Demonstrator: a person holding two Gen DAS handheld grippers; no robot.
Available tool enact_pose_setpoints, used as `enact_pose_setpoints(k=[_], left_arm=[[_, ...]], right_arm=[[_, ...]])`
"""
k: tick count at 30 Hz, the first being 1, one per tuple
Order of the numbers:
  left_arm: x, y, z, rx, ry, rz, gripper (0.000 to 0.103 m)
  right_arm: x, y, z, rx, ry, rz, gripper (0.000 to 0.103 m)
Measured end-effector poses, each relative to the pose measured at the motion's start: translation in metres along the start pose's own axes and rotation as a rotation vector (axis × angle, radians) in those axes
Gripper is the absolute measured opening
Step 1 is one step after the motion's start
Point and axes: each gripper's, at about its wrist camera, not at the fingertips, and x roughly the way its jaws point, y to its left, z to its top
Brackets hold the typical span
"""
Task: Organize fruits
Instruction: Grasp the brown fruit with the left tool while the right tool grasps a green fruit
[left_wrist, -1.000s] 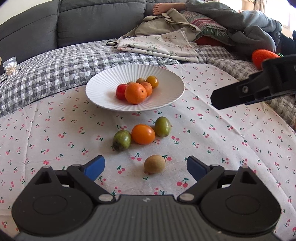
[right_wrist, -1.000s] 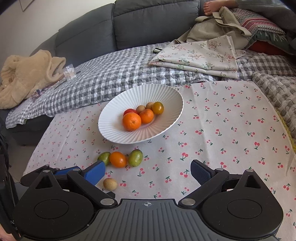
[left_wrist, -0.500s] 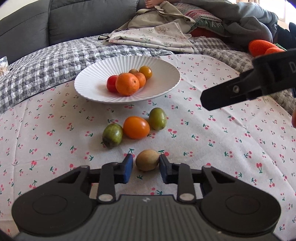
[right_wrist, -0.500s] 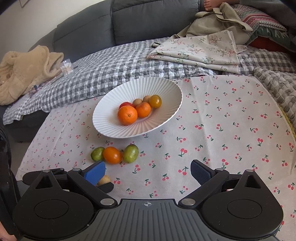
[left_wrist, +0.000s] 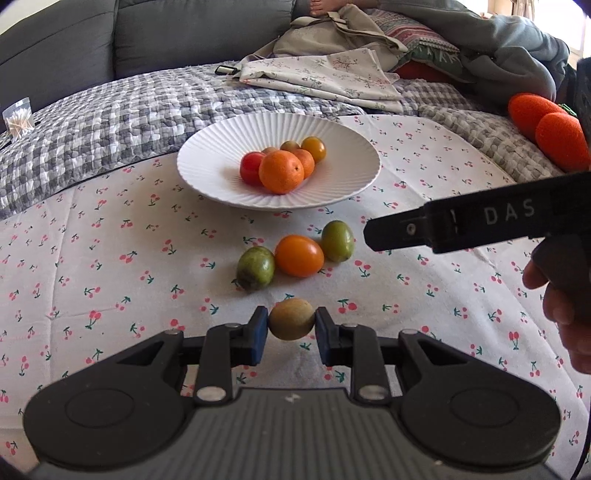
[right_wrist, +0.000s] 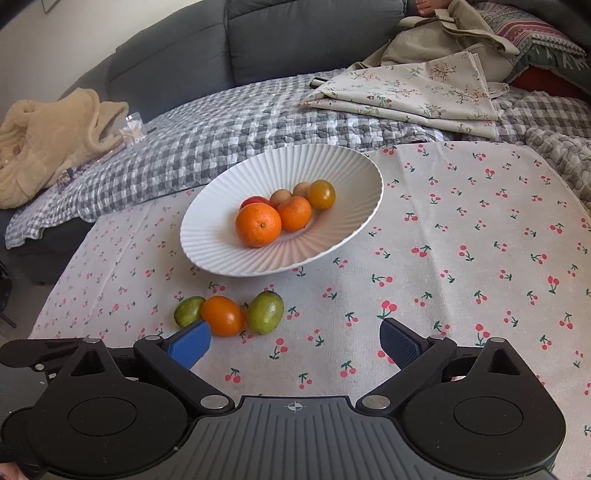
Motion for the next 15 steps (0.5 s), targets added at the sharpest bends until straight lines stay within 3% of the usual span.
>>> enact_pose_setpoints(k=[5, 12, 15], left_arm=[[0.000, 0.007, 0.001, -0.019, 0.003, 0.006, 0.026], [-0.003, 0.009, 0.002, -0.029, -0.006, 0.000, 0.026], [-0.004, 0.010, 0.001, -0.033, -0.008, 0.004, 0.026]], right_arm=[[0.013, 0.003, 0.001, 0.019, -0.017, -0.005, 0.094], [0.026, 0.003, 0.003, 0.081, -0.039, -0.005, 0.071], [0.032, 0.004, 0.002, 0.094, -0.041, -0.021, 0.067]])
